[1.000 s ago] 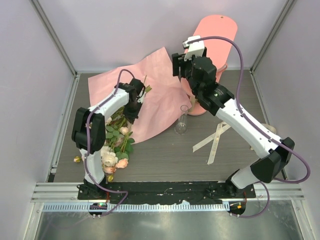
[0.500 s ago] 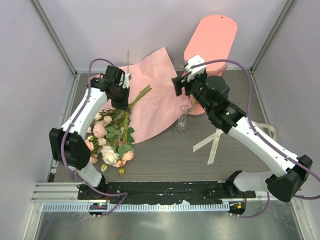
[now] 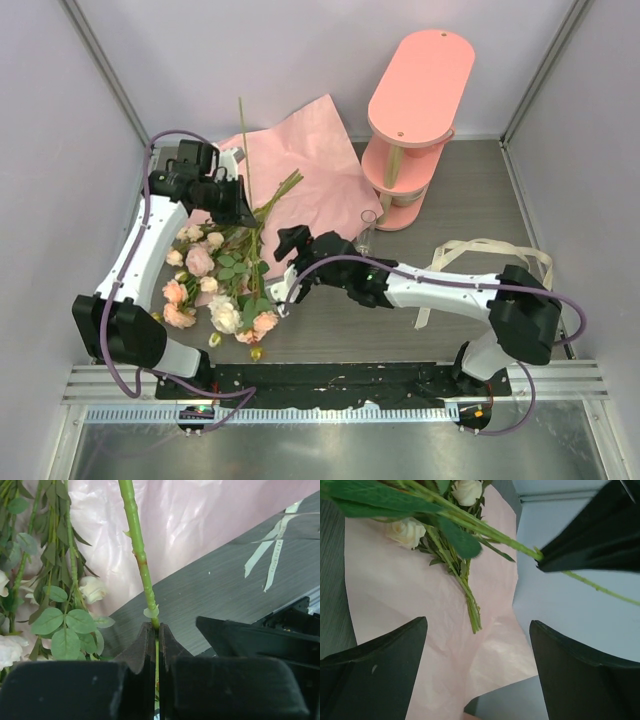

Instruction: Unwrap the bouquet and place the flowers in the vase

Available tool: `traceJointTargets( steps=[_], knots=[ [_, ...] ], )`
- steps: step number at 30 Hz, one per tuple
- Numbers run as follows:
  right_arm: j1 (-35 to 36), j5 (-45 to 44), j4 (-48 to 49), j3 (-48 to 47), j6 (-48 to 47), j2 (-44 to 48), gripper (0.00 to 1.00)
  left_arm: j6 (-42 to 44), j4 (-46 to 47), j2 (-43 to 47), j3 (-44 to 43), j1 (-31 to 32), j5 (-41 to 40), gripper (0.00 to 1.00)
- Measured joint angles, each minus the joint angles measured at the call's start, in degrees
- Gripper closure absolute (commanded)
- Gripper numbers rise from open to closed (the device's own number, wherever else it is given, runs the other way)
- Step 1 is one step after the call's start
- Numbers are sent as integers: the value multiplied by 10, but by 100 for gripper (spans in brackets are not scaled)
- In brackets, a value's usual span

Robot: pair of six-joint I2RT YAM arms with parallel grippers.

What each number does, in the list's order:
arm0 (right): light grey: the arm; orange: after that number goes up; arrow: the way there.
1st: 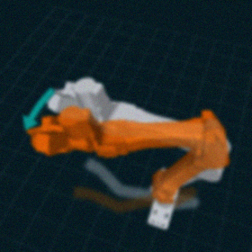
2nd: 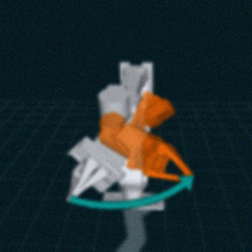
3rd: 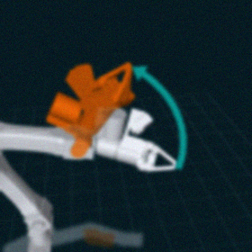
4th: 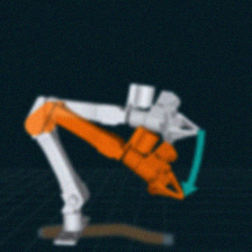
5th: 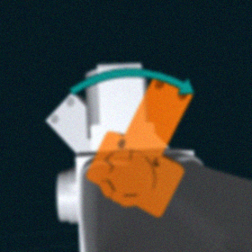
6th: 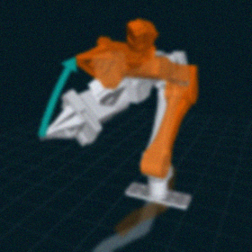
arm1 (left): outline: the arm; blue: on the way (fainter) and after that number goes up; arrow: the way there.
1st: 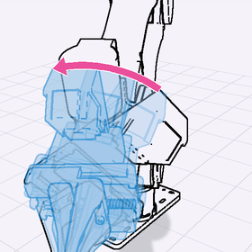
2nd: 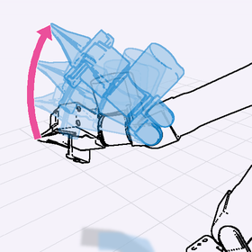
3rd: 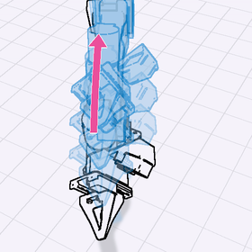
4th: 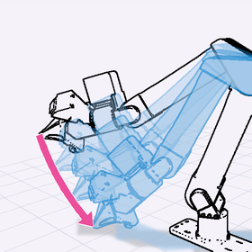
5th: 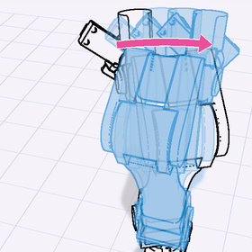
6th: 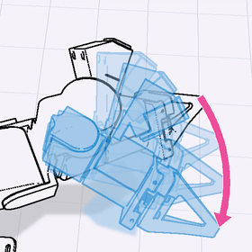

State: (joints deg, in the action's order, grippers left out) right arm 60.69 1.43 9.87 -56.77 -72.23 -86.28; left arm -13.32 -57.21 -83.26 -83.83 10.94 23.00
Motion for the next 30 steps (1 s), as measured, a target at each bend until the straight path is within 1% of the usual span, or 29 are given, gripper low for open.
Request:
traceJointTargets(
  steps=[4, 6, 11, 17, 21, 24, 25, 27, 28, 30],
  knots=[
    [28, -9, 2, 4, -137, -28, 13, 3, 0, 0, 0, -3, 27, 100],
    [45, -18, 14, 5, -191, -37, 14, 5, -1, 0, 0, -3, 35, 100],
    [70, -27, 38, 9, -291, -53, 17, 7, -1, 1, 0, 2, 42, 100],
    [71, -35, 36, -1, -364, -76, 23, 15, -2, 6, 2, 20, 41, 100],
    [71, -39, 36, -20, -393, -96, 26, 18, -3, 7, 7, 33, 39, 100],
    [69, -39, 36, -31, -405, -106, 30, 19, -5, 7, 9, 39, 35, 100],
    [67, -39, 37, -33, -407, -108, 32, 20, -5, 7, 10, 40, 34, 100],
    [66, -39, 37, -35, -411, -110, 40, 20, -5, 7, 10, 43, 31, 100],
    [65, -38, 37, -35, -413, -110, 52, 21, -5, 7, 10, 45, 30, 100],
    [63, -39, 36, -35, -416, -111, 57, 21, -6, 7, 10, 49, 24, 100]
  ],
)
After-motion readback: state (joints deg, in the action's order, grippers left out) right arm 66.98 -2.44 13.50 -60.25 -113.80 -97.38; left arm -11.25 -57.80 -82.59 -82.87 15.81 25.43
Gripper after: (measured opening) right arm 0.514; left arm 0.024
